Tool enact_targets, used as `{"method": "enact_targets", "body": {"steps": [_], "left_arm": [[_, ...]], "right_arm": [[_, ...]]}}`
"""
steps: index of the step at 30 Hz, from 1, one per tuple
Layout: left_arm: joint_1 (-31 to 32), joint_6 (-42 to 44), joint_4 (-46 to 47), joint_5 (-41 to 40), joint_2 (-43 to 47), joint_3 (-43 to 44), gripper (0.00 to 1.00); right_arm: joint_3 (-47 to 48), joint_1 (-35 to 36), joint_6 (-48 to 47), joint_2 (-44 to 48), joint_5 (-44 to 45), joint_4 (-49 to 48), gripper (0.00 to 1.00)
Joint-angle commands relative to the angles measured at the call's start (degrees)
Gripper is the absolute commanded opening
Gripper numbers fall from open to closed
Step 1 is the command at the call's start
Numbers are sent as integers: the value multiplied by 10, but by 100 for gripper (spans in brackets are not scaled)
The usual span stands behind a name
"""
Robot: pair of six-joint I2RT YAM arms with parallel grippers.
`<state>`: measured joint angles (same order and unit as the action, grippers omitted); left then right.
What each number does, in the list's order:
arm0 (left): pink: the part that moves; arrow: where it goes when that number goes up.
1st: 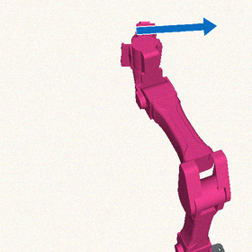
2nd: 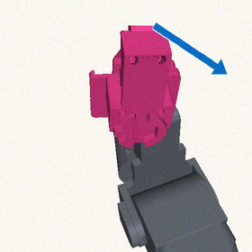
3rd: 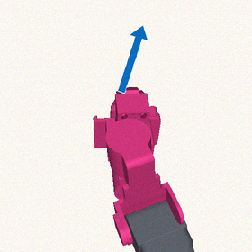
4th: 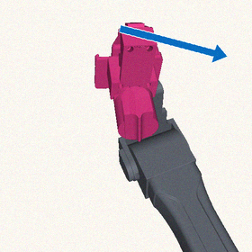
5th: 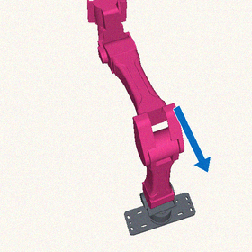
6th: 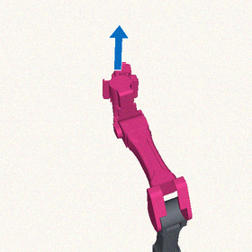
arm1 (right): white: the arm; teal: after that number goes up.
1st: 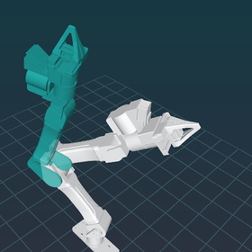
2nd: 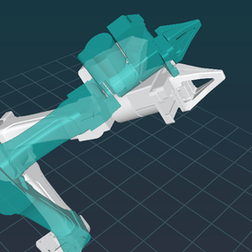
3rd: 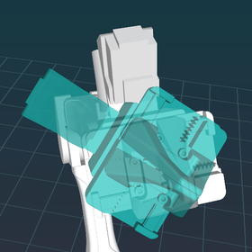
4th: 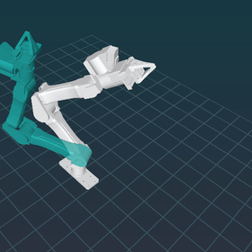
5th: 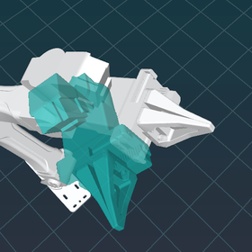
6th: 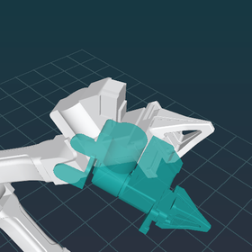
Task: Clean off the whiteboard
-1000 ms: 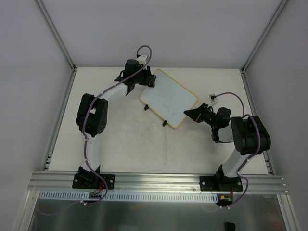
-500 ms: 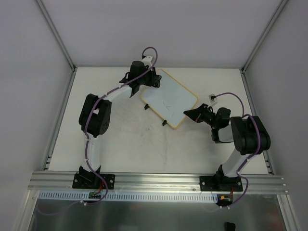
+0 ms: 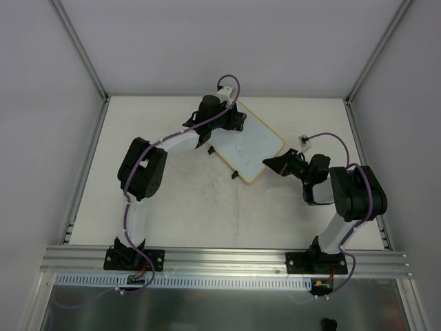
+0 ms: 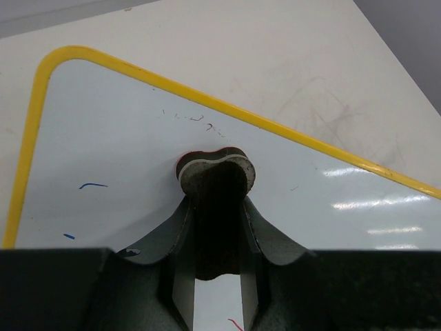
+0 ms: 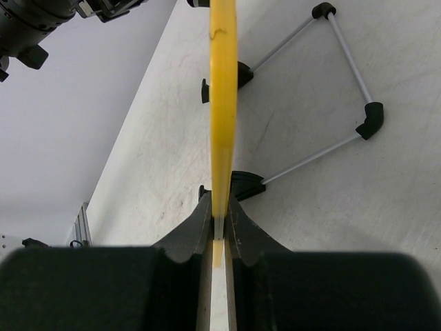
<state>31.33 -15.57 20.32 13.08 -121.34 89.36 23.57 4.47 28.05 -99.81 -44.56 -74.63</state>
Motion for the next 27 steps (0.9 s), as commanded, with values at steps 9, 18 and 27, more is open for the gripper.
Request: {"method": "enact_targets", "body": {"steps": [9, 18, 27], "left_arm": [[-45, -33, -49, 51, 6, -4, 0], [-97, -17, -45, 38, 8, -50, 0], [-120, -78, -54, 39, 15, -76, 0]], "right_arm": [[16, 5, -31, -1, -19, -131, 0], [19, -1, -27, -5, -29, -131, 0], [20, -1, -27, -7, -29, -131, 0]]}}
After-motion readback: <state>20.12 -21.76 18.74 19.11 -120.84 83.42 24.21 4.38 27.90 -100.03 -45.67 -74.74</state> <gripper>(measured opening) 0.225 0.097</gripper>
